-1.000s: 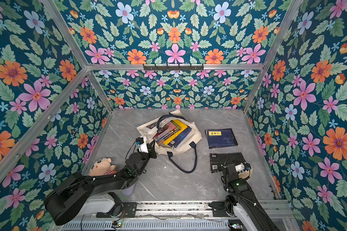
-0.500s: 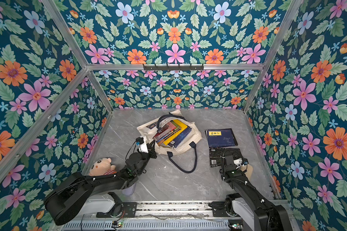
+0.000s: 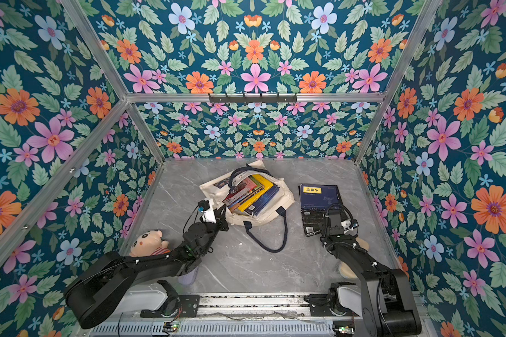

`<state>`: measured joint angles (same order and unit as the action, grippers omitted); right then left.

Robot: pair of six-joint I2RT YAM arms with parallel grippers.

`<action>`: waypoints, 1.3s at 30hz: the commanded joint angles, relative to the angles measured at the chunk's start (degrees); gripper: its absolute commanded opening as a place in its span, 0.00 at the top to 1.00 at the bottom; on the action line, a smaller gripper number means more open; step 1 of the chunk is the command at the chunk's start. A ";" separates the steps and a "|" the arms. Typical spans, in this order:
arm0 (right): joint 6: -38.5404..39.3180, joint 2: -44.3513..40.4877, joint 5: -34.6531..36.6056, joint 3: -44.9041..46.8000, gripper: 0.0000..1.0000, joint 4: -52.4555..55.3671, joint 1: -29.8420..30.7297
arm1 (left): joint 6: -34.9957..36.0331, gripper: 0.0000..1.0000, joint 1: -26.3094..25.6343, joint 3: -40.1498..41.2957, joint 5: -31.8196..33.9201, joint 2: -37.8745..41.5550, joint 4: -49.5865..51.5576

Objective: Take out the books from the canvas bag
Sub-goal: Place the book at the center of the board.

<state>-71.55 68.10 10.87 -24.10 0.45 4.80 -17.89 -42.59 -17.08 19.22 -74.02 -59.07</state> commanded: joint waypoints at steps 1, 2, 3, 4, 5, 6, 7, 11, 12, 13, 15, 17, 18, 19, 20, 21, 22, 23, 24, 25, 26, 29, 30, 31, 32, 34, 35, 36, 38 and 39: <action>1.15 0.14 -0.94 -0.86 0.80 0.18 -0.14 | -0.05 1.00 0.06 -0.50 -0.17 0.01 -0.87; 1.15 -0.21 -0.94 -0.92 0.74 0.75 -0.14 | -0.09 1.00 0.05 -0.58 -0.20 0.06 -0.87; 1.15 -0.94 -0.86 -0.99 0.67 1.57 -0.14 | -0.07 1.00 0.05 -0.58 -0.16 0.02 -0.79; 1.10 -1.60 -0.86 -0.90 0.62 1.96 -0.10 | -0.12 1.00 0.07 -0.58 -0.16 0.06 -0.79; 1.15 -2.46 -0.81 -0.83 0.57 2.60 -0.14 | -0.09 1.00 0.05 -0.58 -0.14 0.04 -0.81; 1.28 -3.32 -0.63 -0.81 0.53 3.37 -0.14 | -0.02 1.00 0.05 -0.58 -0.12 0.01 -0.83; 1.41 -4.05 -0.59 -0.85 0.50 3.94 -0.14 | -0.12 1.00 0.06 -0.67 -0.13 0.02 -0.79; 2.01 -6.97 -0.42 -1.25 0.29 8.07 -0.14 | -0.11 1.00 0.05 -0.67 -0.13 0.01 -0.70; 1.99 -7.64 -0.34 -1.22 0.24 9.16 -0.14 | -0.10 1.00 0.12 -0.67 -0.09 0.04 -0.70; 1.94 -8.23 -0.33 -1.30 0.17 10.21 -0.14 | -0.11 1.00 0.05 -0.67 -0.15 0.03 -0.70; 1.76 -9.28 -0.16 -1.55 0.06 12.73 -0.14 | -0.08 1.00 0.05 -0.67 -0.07 0.01 -0.70; 1.68 -10.68 -0.24 -1.81 0.01 14.93 -0.14 | -0.13 1.00 0.06 -0.67 0.00 0.10 -0.64; 1.67 -11.52 -0.22 -2.08 0.01 16.27 -0.14 | -0.12 1.00 0.06 -0.67 0.00 0.18 -0.61; 1.65 -12.47 -0.15 -2.33 0.01 17.54 -0.14 | -0.10 1.00 0.05 -0.67 -0.02 0.20 -0.61; 1.74 -13.35 -0.21 -2.60 0.01 18.71 -0.10 | -0.06 1.00 0.05 -0.67 0.03 0.27 -0.61; 1.97 -14.36 -0.36 -2.80 0.01 19.64 -0.14 | -0.08 1.00 0.05 -0.60 0.08 0.30 -0.61; 2.42 -15.41 -0.86 -2.80 0.01 20.08 -0.14 | -0.07 1.00 0.06 -0.58 0.04 0.25 -0.61; 3.02 -16.31 -1.46 -2.76 0.01 20.01 -0.10 | -0.03 1.00 0.05 -0.59 0.06 0.34 -0.61; 3.95 -17.34 -1.94 -2.65 0.01 19.49 -0.14 | -0.10 1.00 0.12 -0.58 0.10 0.28 -0.61; 4.61 -18.27 -2.97 -2.48 0.01 19.06 -0.14 | -0.19 1.00 0.10 -0.58 -0.07 0.28 -0.61; 5.44 -19.09 -4.07 -2.24 0.01 18.18 -0.10 | -0.29 1.00 0.05 -0.58 -0.24 0.36 -0.61; 8.15 -20.82 -6.61 -1.98 0.01 15.31 1.43 | -0.55 1.00 0.05 -0.41 -0.66 0.63 -0.78; 9.17 -21.06 -5.95 -2.32 0.01 14.90 3.18 | -0.49 1.00 0.05 -0.32 -0.98 0.72 -0.94; 10.16 -21.08 -3.89 -3.04 0.01 14.98 5.68 | -0.49 1.00 0.05 -0.15 -1.05 0.85 -1.11; 11.06 -20.87 -1.78 -3.82 0.01 15.02 8.64 | -0.41 1.00 0.05 0.01 -1.16 1.02 -1.25; 12.94 -19.77 1.86 -5.80 0.01 14.44 14.77 | -0.18 1.00 0.05 0.29 -1.33 1.32 -1.70; 13.25 -19.06 2.65 -6.51 0.01 13.97 16.87 | -0.10 1.00 0.05 0.38 -1.40 1.46 -1.75; 13.72 -18.10 2.68 -7.20 0.03 12.74 18.97 | 0.07 1.00 0.09 0.54 -1.49 1.63 -1.75; 14.51 -15.90 1.73 -8.31 0.04 10.04 21.98 | 0.20 1.00 0.05 0.73 -1.97 1.99 -1.89; 14.64 -14.59 1.61 -9.04 0.05 8.97 23.54 | 0.32 1.00 0.07 0.86 -2.21 2.18 -1.93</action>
<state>-59.24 51.64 10.74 -32.01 13.39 25.91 -18.09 -42.59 -16.32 18.06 -72.42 -58.08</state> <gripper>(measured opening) 0.954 0.048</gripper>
